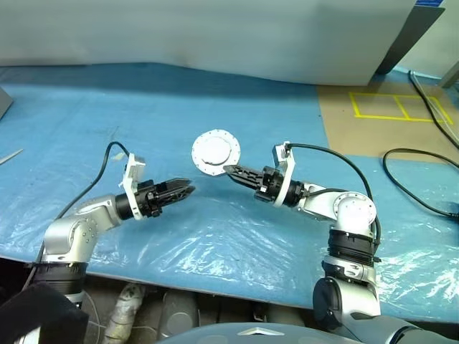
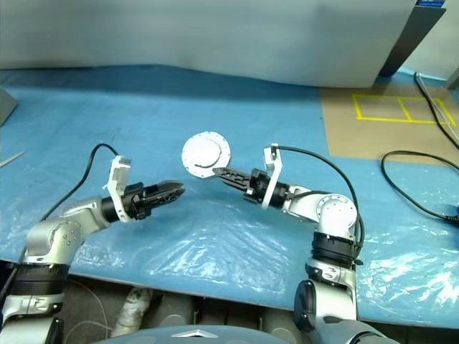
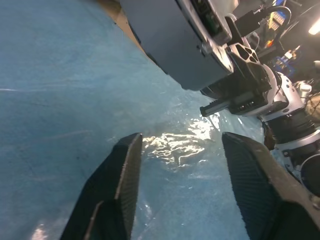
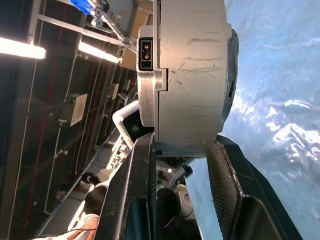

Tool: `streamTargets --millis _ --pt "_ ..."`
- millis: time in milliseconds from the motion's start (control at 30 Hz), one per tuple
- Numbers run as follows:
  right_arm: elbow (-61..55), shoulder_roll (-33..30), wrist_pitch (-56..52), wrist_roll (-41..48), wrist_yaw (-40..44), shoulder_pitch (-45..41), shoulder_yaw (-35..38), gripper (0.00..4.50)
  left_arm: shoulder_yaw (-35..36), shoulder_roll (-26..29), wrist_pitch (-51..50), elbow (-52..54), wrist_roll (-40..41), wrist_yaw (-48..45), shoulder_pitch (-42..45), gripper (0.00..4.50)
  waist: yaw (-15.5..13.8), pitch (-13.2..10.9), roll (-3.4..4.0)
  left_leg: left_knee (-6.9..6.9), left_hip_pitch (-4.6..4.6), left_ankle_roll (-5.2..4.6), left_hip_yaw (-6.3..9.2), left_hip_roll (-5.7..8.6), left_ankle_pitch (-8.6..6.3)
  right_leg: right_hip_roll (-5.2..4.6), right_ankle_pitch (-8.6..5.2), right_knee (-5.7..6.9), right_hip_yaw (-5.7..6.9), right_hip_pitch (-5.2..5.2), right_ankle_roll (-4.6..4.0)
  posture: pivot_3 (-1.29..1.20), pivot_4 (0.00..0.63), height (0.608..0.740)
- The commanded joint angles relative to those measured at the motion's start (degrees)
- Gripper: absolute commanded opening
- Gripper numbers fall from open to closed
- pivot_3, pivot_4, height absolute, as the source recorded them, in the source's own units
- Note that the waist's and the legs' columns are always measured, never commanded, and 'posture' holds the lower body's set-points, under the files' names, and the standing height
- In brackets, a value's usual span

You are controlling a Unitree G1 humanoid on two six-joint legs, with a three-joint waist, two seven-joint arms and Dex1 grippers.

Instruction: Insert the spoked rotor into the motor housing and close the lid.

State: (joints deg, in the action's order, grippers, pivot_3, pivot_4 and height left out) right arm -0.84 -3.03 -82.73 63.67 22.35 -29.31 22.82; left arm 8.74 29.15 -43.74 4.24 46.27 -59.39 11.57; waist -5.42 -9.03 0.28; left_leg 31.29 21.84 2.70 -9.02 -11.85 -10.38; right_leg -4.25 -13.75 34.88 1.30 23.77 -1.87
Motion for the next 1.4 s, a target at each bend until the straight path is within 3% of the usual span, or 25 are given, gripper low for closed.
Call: streamTargets --millis 33,100,133,367,867,1233,1333,1400 --pt "-2.27 0.08 -0.42 5.92 -0.83 -1.91 1.07 1.07 3.44 -1.85 -3.69 2.81 6.44 2.81 -0.31 3.79 0.00 0.00 0.00 0.00 0.00 0.00 0.00 0.01 0.00 0.00 0.00 0.00 0.00 0.00 0.00 0.00 0.150 0.740" --pt "-1.93 -0.31 -0.44 6.80 -1.52 -1.98 0.90 1.07 4.70 -3.29 -5.15 3.12 9.33 4.50 -0.42 4.45 -0.01 0.00 0.00 0.01 0.01 0.00 0.02 0.01 0.00 0.00 0.01 0.00 0.00 0.00 0.01 0.00 0.150 0.740" --pt "-1.80 -0.47 -0.47 7.17 -1.82 -1.98 0.81 1.07 5.08 -3.91 -5.34 3.34 9.93 5.53 -0.45 4.48 -0.02 0.00 0.00 0.01 0.02 0.00 0.02 0.01 0.00 0.00 0.01 0.00 0.00 0.00 0.02 0.00 0.150 0.740" --pt "-1.25 -1.57 -0.57 9.04 -3.68 -1.74 0.01 1.07 8.01 -12.06 -5.93 4.88 16.81 17.21 2.38 4.48 -0.09 -0.01 -0.02 0.11 0.09 0.00 0.16 0.04 0.00 0.01 0.04 0.02 0.05 -0.06 0.07 0.00 0.150 0.740" --pt "-1.38 -3.06 0.28 10.29 -5.13 -1.80 -1.59 1.07 3.42 -22.29 -3.65 -3.09 14.92 23.57 10.27 4.48 -0.11 -0.01 -0.03 0.67 0.10 0.00 0.43 0.06 0.01 0.01 0.16 0.10 0.05 -0.38 0.28 0.00 0.150 0.740" --pt "-1.65 -3.13 1.29 11.00 -6.32 -1.14 -1.90 1.07 3.26 -24.35 -3.94 -7.24 13.96 26.03 13.43 4.48 -0.10 -0.02 -0.04 0.85 0.12 0.00 0.48 0.06 0.01 0.01 0.20 0.11 0.05 -0.44 0.34 0.00 0.150 0.740" --pt "-1.60 -3.03 1.40 10.92 -6.57 -1.03 -2.01 1.07 2.54 -24.06 -4.57 -7.23 13.57 25.32 13.19 3.93 -0.10 -0.02 -0.04 0.85 0.13 0.00 0.48 0.06 0.01 0.01 0.20 0.11 0.05 -0.45 0.34 0.00 0.150 0.740" --pt "-1.82 -2.69 2.06 10.20 -7.51 -0.88 -2.12 1.07 1.24 -23.81 -4.28 -6.99 11.94 25.44 13.17 3.27 -0.12 -0.03 -0.05 0.85 0.13 0.00 0.49 0.06 0.01 0.01 0.20 0.11 0.05 -0.45 0.35 0.00 0.150 0.740"
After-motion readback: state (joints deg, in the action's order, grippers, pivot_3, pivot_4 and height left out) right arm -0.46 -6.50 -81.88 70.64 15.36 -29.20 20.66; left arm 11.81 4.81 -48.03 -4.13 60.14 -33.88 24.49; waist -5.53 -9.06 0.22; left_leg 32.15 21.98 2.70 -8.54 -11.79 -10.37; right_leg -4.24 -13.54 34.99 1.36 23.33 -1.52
